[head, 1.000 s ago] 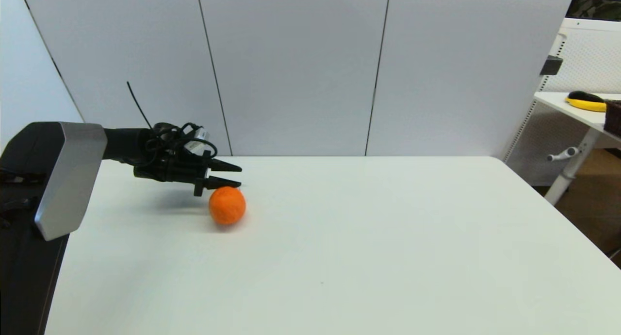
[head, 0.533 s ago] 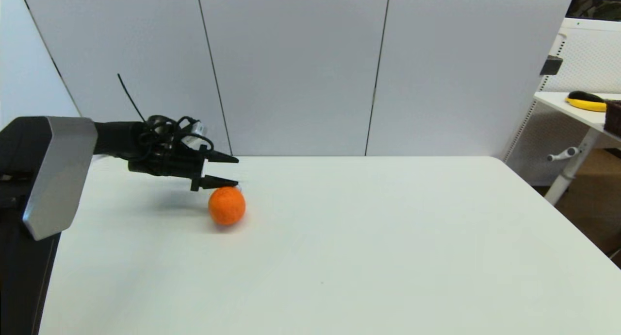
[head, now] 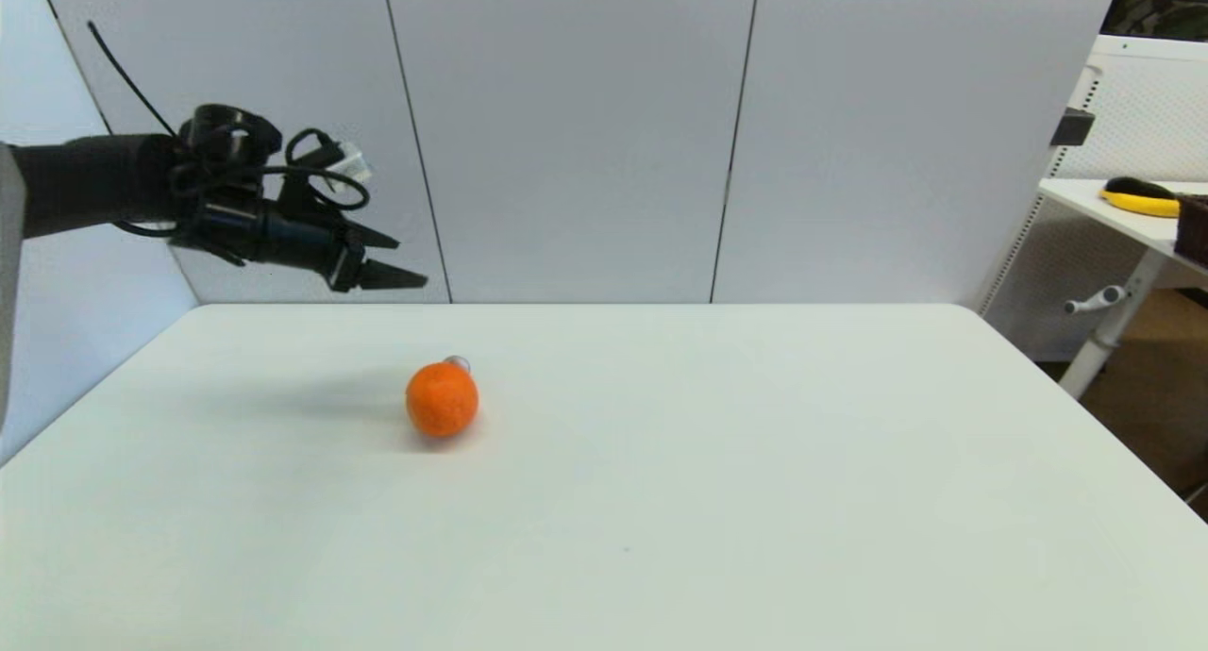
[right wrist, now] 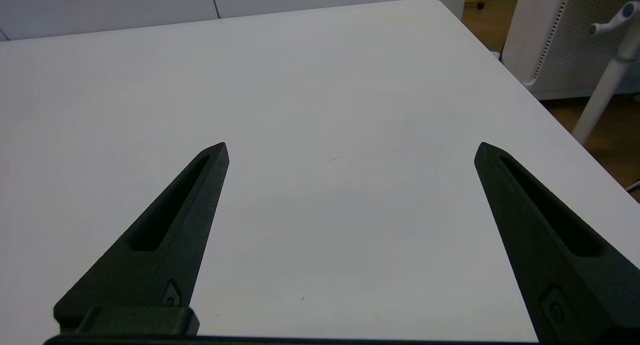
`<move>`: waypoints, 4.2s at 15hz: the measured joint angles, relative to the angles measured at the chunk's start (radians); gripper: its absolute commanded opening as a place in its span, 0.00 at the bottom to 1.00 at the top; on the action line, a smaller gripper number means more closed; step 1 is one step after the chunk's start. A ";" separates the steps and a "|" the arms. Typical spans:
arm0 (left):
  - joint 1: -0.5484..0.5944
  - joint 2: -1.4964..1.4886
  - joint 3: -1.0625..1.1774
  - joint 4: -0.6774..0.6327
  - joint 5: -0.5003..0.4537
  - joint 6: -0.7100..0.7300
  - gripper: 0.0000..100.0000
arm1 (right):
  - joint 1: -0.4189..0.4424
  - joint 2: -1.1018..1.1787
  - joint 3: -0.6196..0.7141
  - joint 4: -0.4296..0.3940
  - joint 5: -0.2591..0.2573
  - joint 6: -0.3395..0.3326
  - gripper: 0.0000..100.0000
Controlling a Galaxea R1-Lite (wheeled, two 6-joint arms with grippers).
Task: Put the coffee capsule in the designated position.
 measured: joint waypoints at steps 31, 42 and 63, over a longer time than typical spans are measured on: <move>-0.044 -1.974 1.879 -0.517 0.676 -0.752 1.00 | 0.000 0.000 0.000 0.000 0.000 0.000 1.00; -0.035 -2.157 1.979 -0.537 0.712 -0.747 1.00 | 0.000 0.000 0.000 0.000 0.000 0.000 1.00; -0.035 -2.157 1.979 -0.539 0.657 -0.568 1.00 | 0.000 0.000 0.000 0.000 0.000 0.004 1.00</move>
